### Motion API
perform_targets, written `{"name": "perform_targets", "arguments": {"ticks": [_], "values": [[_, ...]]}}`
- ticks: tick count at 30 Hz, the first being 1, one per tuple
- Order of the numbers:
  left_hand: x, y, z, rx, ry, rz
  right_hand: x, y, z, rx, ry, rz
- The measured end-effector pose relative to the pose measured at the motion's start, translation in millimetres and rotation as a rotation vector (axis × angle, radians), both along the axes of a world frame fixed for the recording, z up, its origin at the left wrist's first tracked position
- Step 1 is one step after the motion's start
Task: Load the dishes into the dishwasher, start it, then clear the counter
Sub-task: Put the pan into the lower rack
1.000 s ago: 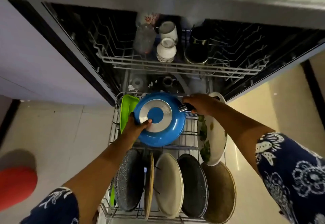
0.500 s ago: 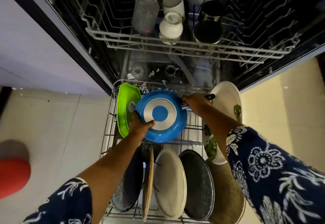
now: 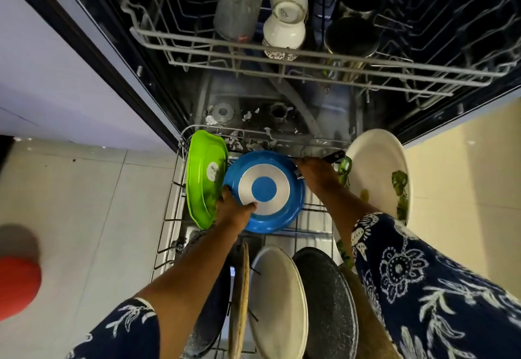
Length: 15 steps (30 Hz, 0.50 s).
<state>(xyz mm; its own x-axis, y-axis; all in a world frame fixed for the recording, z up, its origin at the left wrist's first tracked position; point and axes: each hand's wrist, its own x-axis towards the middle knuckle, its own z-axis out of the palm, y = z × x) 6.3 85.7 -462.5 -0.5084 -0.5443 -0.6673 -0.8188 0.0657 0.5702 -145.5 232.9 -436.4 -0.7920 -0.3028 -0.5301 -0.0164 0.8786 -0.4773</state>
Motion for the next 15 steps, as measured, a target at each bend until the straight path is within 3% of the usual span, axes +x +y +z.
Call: {"name": "perform_targets", "arguments": {"ticks": [6,9,12,15], "values": [[7,2,1,-0.148,-0.056,-0.206,7,4,-9,0.263,0.243,0.345],[6,-9,1,-0.348,-0.013,-0.499,14,6,-19,0.172,0.281,0.290],[-6,-24,-1,-0.389,-0.006,-0.707,18,3,-19,-0.037,0.101,0.078],[-10,-30,-4,-0.386,-0.015,-0.789,23,5,-23,-0.010,0.103,0.178]]}}
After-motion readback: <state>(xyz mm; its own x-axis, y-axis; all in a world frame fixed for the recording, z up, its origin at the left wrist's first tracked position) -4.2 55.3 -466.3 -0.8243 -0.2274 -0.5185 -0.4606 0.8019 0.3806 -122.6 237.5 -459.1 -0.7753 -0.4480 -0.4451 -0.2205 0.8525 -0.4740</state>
